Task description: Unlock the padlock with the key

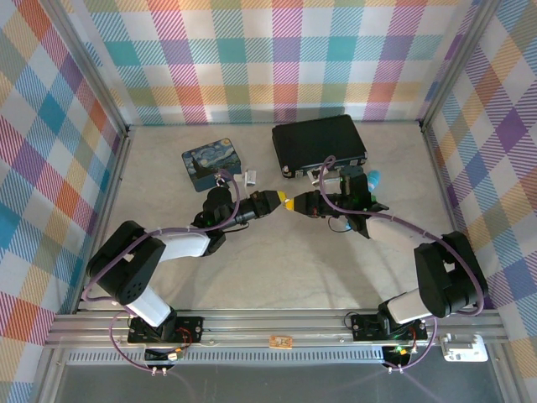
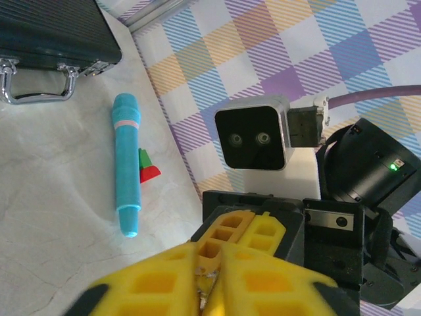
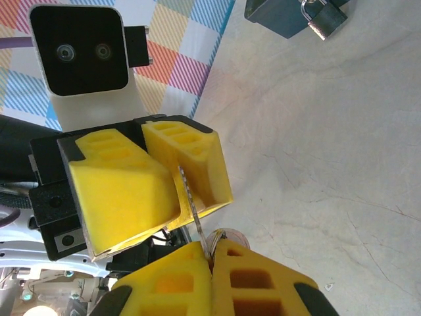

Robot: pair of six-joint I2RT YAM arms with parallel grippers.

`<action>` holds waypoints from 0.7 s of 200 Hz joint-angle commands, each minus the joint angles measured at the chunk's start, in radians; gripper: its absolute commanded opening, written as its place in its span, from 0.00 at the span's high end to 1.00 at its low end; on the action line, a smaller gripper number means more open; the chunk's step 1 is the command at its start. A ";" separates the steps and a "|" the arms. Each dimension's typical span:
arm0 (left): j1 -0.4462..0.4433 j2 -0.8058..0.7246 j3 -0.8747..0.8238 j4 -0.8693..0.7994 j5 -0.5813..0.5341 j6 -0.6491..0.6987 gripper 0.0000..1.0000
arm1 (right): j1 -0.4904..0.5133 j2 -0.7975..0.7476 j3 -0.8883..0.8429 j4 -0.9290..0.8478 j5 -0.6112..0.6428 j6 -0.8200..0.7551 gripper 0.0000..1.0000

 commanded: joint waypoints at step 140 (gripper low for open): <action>-0.008 0.002 0.010 0.108 0.020 -0.041 1.00 | -0.001 -0.060 -0.025 0.080 0.037 -0.079 0.62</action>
